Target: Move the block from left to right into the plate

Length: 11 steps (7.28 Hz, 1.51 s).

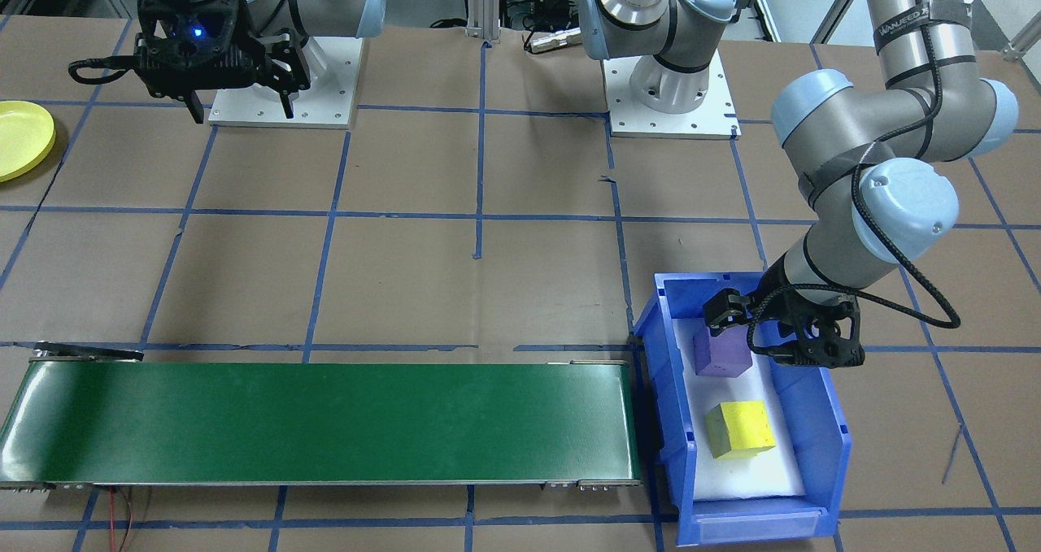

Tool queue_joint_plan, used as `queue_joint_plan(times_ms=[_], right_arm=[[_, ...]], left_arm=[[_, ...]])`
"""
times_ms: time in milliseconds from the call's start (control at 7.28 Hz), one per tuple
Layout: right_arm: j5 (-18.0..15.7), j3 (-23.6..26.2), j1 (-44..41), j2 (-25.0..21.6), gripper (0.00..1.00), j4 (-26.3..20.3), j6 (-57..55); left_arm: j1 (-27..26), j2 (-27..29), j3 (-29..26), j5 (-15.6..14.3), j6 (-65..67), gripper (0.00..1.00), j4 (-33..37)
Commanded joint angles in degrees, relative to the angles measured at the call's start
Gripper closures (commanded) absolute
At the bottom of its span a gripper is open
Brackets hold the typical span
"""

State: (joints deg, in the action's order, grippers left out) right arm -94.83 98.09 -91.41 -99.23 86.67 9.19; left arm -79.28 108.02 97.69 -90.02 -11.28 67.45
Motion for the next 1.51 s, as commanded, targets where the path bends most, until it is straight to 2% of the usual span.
queue_joint_plan(times_ms=[0, 137, 550, 825, 962, 1100, 1237, 1374], right_arm=[[0.17, 0.08, 0.00, 0.09, 0.00, 0.17, -0.31], [0.18, 0.17, 0.00, 0.09, 0.00, 0.08, 0.29], [0.18, 0.35, -0.09, 0.09, 0.00, 0.17, -0.14], [0.18, 0.44, -0.18, 0.09, 0.00, 0.17, -0.23], [0.18, 0.44, -0.18, 0.09, 0.00, 0.17, -0.23], [0.18, 0.44, -0.18, 0.09, 0.00, 0.17, -0.23], [0.18, 0.44, -0.18, 0.09, 0.00, 0.17, -0.23], [0.18, 0.44, -0.18, 0.09, 0.00, 0.17, -0.31]], left_arm=[[0.00, 1.92, 0.57, 0.11, -0.06, 0.00, -2.14], [0.00, 2.28, 0.48, 0.20, -0.23, 0.00, -4.67], [0.00, 4.92, 0.74, 0.38, -0.32, 0.00, -6.10], [0.00, 5.10, 3.98, 1.43, -0.49, 0.01, -7.58], [0.00, 5.36, 4.17, 1.43, -0.49, 0.12, -8.64], [0.00, 5.27, 4.09, 1.43, -0.41, 0.38, -8.65], [0.00, 5.27, 4.09, 1.34, -0.49, 0.57, -8.65], [0.00, 5.27, 3.91, 1.43, -0.76, 0.71, -8.56]])
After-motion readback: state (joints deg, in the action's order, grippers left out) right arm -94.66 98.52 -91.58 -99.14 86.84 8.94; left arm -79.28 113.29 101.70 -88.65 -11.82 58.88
